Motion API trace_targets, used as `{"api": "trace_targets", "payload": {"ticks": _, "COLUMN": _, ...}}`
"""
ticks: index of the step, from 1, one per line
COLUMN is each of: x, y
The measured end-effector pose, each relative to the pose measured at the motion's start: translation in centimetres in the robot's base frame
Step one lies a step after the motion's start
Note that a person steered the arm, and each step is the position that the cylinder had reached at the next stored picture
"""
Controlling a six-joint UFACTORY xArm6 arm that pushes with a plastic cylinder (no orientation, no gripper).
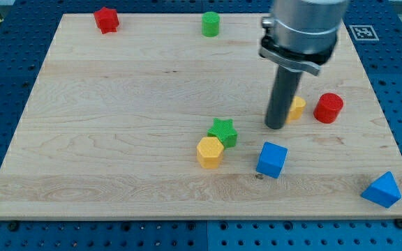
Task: Slide the blue triangle towards yellow heart
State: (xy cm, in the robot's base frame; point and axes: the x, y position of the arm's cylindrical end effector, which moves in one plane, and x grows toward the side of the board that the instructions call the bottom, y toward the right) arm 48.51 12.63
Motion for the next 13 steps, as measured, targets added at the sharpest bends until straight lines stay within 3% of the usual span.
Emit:
{"api": "trace_targets", "payload": {"ticks": 5, "x": 9.3, "y": 21.3}}
{"api": "trace_targets", "payload": {"ticks": 6, "x": 12.7, "y": 20.3}}
{"api": "trace_targets", "payload": {"ticks": 13, "x": 13.1, "y": 8.3}}
